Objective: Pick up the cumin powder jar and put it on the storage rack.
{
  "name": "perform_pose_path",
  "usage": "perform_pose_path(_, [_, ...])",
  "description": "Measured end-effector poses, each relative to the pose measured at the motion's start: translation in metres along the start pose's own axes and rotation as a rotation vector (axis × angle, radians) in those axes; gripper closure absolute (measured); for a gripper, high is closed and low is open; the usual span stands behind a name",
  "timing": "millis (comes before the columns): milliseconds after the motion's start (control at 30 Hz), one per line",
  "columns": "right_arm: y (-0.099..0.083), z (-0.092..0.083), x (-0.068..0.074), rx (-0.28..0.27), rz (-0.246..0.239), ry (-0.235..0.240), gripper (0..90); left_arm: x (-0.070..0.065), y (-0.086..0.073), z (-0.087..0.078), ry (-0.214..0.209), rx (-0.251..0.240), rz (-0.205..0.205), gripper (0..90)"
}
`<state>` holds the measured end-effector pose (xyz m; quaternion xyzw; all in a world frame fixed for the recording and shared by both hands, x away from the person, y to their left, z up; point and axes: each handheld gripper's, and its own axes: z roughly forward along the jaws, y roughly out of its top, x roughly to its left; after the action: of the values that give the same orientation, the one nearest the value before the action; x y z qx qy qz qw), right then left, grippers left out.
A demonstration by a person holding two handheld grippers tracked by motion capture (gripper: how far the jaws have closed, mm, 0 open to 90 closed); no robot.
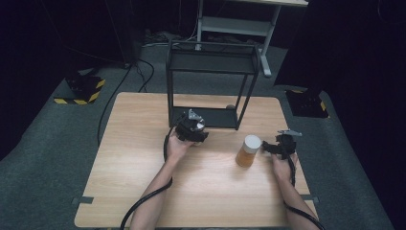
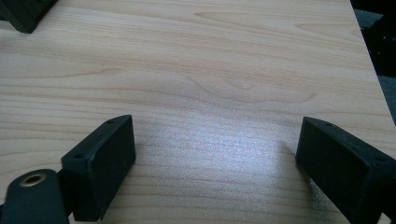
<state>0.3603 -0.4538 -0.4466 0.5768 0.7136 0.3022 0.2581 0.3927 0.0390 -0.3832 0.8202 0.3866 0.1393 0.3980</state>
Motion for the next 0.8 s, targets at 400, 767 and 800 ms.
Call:
perform_pose_path(400, [0.0,0.0,0.0,0.0,0.001,0.001,11.0,0.007,0.061,-0.051,-0.04,-0.024,0.029,31.1])
perform_pose_path(767, [0.0,0.0,-0.001,-0.001,0.002,0.006,11.4,0.009,0.133,-0.104,-0.069,-0.032,0.048,31.1])
perform_pose_path(800, [0.0,0.0,-0.001,-0.001,0.0,0.006,11.4,0.009,0.139,-0.109,-0.071,-0.035,0.05,31.1])
